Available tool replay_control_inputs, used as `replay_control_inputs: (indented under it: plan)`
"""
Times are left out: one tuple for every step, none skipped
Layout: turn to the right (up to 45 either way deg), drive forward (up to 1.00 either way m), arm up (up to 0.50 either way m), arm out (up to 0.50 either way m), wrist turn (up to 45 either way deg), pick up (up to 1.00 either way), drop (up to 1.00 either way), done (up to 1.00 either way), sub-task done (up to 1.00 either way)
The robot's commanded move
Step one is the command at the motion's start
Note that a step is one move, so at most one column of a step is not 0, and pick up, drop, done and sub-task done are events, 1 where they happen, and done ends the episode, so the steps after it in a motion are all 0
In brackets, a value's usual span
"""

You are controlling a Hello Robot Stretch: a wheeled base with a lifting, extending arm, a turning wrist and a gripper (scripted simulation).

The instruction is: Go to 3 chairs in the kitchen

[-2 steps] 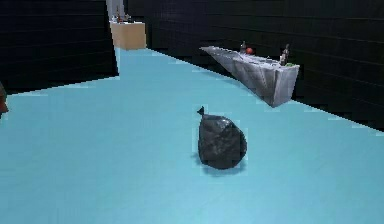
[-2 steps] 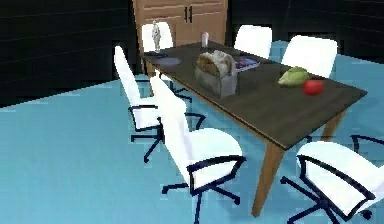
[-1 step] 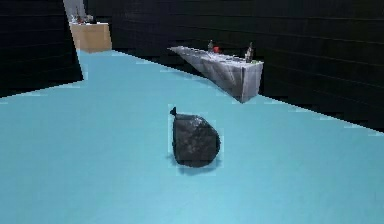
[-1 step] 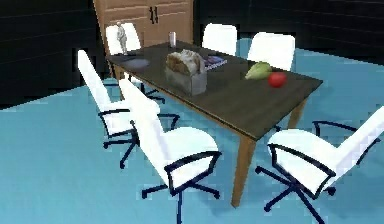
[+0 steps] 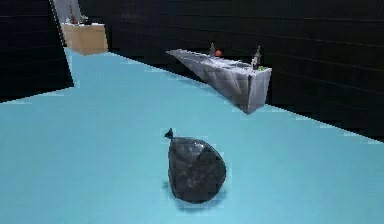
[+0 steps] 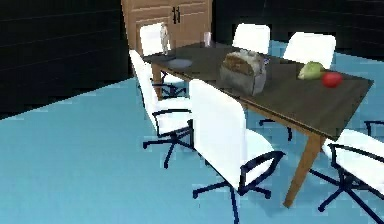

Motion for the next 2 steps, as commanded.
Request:
replay_control_inputs:
  plan:
    - [45.0,0.0,0.0,0.0,0.0,0.0,0.0,0.0,0.0]
    - [18.0,0.0,0.0,0.0,0.0,0.0,0.0,0.0,0.0]
